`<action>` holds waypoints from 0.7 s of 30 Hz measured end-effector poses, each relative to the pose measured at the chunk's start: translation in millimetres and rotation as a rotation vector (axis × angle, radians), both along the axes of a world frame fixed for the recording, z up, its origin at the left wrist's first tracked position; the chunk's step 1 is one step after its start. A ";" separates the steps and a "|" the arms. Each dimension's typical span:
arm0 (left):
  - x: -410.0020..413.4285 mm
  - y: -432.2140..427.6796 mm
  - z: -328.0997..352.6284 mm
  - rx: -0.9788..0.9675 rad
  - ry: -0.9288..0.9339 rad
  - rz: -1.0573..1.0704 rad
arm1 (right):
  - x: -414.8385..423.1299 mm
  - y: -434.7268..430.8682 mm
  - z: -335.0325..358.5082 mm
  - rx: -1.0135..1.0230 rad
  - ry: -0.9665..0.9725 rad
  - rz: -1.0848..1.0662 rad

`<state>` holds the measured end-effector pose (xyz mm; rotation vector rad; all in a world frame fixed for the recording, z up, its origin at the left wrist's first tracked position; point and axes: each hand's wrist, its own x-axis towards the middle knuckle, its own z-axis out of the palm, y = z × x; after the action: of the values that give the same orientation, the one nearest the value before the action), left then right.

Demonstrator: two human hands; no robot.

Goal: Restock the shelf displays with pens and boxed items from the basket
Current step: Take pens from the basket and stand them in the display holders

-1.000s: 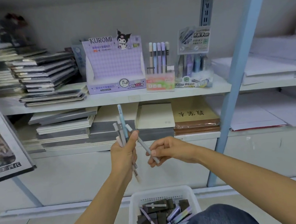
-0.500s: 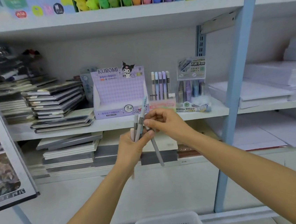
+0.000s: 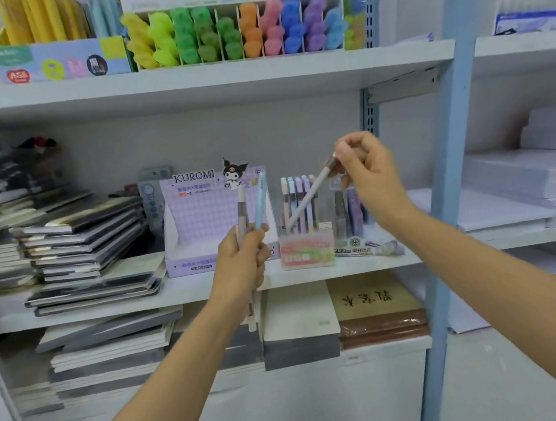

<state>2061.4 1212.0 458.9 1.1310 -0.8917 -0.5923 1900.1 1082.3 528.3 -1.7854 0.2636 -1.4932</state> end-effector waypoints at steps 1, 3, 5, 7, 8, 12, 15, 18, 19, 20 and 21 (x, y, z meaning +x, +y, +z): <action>2.8 -4.5 0.7 -0.010 -0.025 0.000 | -1.8 -8.6 5.1 -0.007 -0.020 -0.042; 7.1 -12.6 1.2 -0.025 -0.072 -0.008 | -3.2 -24.8 11.2 -0.004 -0.021 -0.112; 11.1 -20.9 0.5 -0.032 -0.087 -0.010 | -2.7 -39.1 12.2 -0.011 0.007 -0.171; 14.0 -28.8 -0.6 -0.040 -0.089 -0.011 | 0.0 -50.3 9.2 -0.047 0.068 -0.231; 14.9 -32.2 -1.3 -0.046 -0.086 -0.014 | 2.3 -54.3 6.4 -0.068 0.107 -0.255; 17.3 -42.3 -5.3 -0.048 -0.102 -0.023 | 13.9 -63.8 -8.4 -0.113 0.237 -0.309; 18.4 -47.5 -7.7 -0.048 -0.119 -0.029 | 21.3 -67.6 -15.5 -0.176 0.328 -0.326; 19.5 -50.6 -9.3 -0.047 -0.112 -0.032 | 24.3 -71.5 -17.1 -0.252 0.422 -0.350; 19.8 -51.3 -9.7 -0.047 -0.107 -0.034 | 24.7 -73.1 -17.2 -0.276 0.475 -0.358; 20.1 -51.7 -10.1 -0.047 -0.105 -0.035 | 25.0 -74.0 -17.3 -0.294 0.530 -0.364; 20.2 -52.2 -10.6 -0.045 -0.105 -0.034 | 25.6 -74.9 -17.4 -0.297 0.568 -0.367</action>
<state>2081.6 1159.8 448.3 1.1157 -1.0114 -0.5422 1925.8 1007.4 510.9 -2.4905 0.7137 -1.2737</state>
